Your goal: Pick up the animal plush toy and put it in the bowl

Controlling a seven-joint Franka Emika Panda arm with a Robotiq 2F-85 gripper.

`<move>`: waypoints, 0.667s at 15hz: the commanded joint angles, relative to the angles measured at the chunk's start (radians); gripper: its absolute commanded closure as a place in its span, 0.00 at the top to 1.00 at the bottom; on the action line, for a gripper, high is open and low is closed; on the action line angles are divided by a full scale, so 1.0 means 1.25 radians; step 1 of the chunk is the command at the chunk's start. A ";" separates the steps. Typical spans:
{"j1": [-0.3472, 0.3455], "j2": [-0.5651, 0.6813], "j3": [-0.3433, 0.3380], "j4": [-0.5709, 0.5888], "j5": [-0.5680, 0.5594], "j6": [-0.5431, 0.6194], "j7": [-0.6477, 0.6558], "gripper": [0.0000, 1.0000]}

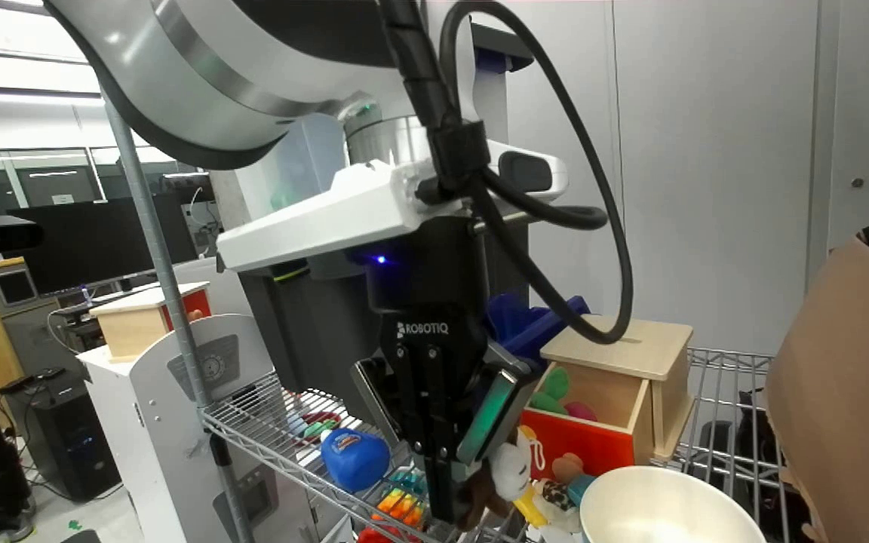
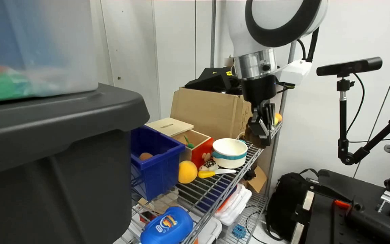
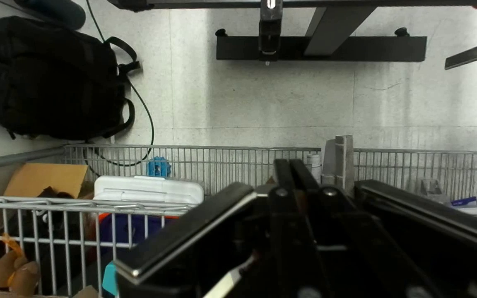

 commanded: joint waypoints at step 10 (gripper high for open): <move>-0.006 0.003 -0.002 0.078 -0.049 -0.027 -0.008 0.01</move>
